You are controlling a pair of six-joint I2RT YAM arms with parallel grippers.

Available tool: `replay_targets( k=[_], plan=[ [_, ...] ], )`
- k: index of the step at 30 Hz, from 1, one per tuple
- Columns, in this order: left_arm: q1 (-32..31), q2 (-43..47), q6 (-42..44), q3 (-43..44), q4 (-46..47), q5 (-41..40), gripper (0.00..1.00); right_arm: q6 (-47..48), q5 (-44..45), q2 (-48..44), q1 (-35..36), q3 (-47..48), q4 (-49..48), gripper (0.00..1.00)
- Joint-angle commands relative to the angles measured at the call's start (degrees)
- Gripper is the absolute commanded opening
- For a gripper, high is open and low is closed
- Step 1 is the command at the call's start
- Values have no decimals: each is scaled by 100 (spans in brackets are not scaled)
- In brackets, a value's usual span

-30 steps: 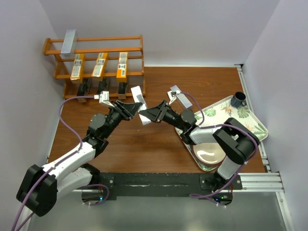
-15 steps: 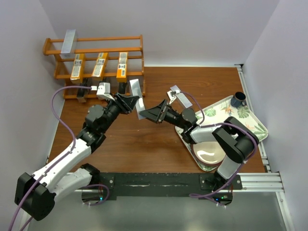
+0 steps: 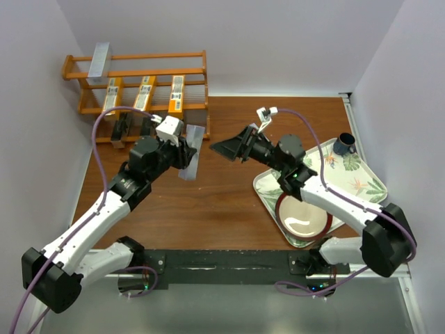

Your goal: Place and organize the toothpastes onto the shelf

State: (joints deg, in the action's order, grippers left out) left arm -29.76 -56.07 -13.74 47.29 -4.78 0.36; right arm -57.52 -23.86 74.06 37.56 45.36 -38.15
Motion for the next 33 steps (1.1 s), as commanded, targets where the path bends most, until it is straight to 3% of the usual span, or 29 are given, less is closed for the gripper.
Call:
replay_targets(
  k=[1, 10, 22, 26, 27, 29, 33],
  plan=[
    [-12, -9, 653, 378, -120, 779, 39, 865, 645, 90, -3, 1042, 2625, 99],
    [-109, -219, 872, 500, -67, 1449, 39, 645, 856, 855, 23, 1835, 3174, 99],
    [-478, -677, 1268, 835, -392, 1143, 39, 311, 742, 1348, 164, 1941, 2875, 98],
    [-584, -694, 1347, 870, -419, 835, 40, 241, 655, 1357, 173, 1845, 2848, 79],
    [-601, -703, 1347, 879, -445, 773, 42, 232, 654, 1348, 173, 1827, 2848, 67],
    [-628, -694, 1495, 879, -480, 597, 46, 206, 628, 1295, 173, 1748, 2831, 59],
    [-636, -572, 1436, 782, -419, 386, 71, 101, 549, 1172, 173, 1642, 2682, 34]
  ],
)
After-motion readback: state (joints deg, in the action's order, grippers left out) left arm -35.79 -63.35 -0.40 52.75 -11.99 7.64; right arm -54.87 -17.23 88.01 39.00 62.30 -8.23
